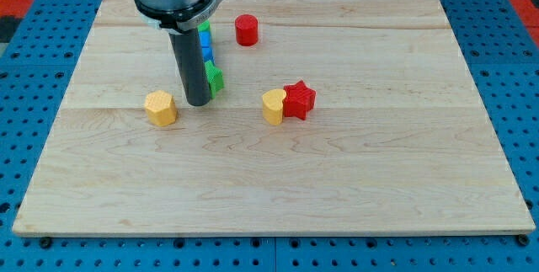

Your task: Push the yellow hexagon slightly left

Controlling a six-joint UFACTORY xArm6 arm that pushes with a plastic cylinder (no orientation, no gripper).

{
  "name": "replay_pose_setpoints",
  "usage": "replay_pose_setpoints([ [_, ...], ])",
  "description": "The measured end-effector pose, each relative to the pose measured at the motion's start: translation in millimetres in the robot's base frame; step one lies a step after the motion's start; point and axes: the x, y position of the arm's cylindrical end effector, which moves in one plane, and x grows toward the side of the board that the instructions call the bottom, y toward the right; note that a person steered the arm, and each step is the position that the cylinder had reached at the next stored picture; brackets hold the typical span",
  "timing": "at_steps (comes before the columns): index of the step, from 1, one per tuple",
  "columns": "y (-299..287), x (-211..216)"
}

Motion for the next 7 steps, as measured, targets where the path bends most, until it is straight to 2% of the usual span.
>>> replay_pose_setpoints([
  [2, -6.1, 39.8],
  [3, 6.3, 41.6],
  [5, 2.8, 27.3],
  [6, -8.4, -2.0],
  [7, -8.4, -2.0],
])
